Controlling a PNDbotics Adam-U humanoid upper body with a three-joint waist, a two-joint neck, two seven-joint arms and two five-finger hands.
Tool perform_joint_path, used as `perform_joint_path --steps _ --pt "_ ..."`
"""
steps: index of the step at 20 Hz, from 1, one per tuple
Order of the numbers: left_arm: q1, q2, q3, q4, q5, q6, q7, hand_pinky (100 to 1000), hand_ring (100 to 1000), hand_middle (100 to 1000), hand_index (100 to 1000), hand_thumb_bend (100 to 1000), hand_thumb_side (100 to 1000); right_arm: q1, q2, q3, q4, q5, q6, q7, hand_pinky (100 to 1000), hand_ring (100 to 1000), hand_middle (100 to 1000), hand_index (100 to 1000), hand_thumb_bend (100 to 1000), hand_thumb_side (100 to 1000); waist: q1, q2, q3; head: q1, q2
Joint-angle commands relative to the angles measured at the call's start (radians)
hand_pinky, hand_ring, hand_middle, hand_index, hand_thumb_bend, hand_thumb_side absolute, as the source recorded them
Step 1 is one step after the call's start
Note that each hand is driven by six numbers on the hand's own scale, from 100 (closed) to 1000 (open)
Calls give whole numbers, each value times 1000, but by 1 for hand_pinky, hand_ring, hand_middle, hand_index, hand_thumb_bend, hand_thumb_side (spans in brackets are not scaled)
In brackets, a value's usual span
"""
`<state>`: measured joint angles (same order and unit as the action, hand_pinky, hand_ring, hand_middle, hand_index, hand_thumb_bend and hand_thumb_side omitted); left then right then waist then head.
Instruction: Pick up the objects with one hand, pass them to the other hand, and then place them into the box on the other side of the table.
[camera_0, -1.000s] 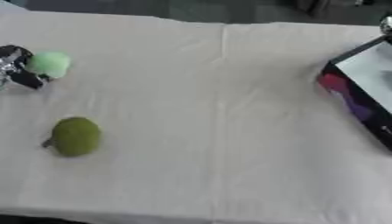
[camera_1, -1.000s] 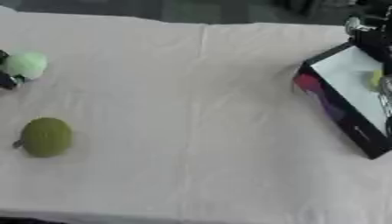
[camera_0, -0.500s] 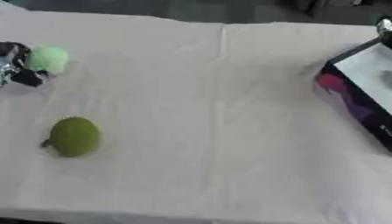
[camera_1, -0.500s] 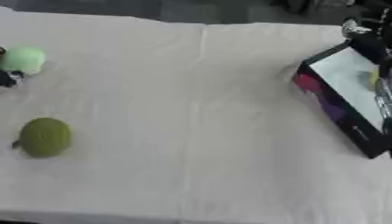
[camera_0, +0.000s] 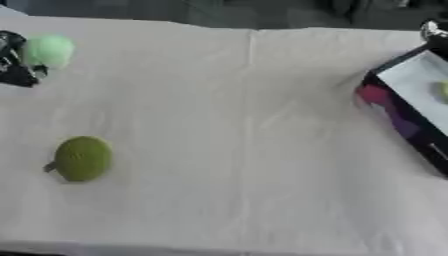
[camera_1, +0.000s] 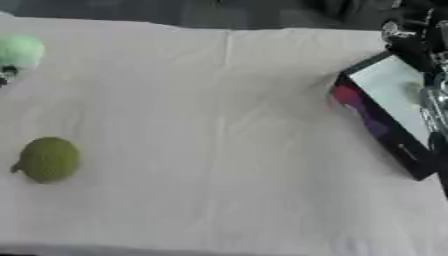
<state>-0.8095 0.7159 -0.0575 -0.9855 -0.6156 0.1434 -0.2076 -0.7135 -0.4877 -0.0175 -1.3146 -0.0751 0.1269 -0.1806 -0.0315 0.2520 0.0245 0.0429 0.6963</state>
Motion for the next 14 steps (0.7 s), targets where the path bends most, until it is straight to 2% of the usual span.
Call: perform_joint_path --steps 1,7,14 --pt "4 47 -7 -99 52 -4 7 690 544 493 485 100 100 -25 -18 -5 -27 4 -5 1 1000 894 817 871 100 276 6 -31 0 -5 -14" --pt "76 18 -33 -258 149 -54 68 693 514 469 488 100 100 -60 2 13 -73 18 -11 12 1000 902 829 881 100 250 10 -35 -1 -10 -11" --pt "153 -25 -61 -446 265 -20 114 696 492 449 492 100 100 -115 43 46 -131 39 -4 56 1000 928 857 901 100 247 13 -40 -2 -31 -9"
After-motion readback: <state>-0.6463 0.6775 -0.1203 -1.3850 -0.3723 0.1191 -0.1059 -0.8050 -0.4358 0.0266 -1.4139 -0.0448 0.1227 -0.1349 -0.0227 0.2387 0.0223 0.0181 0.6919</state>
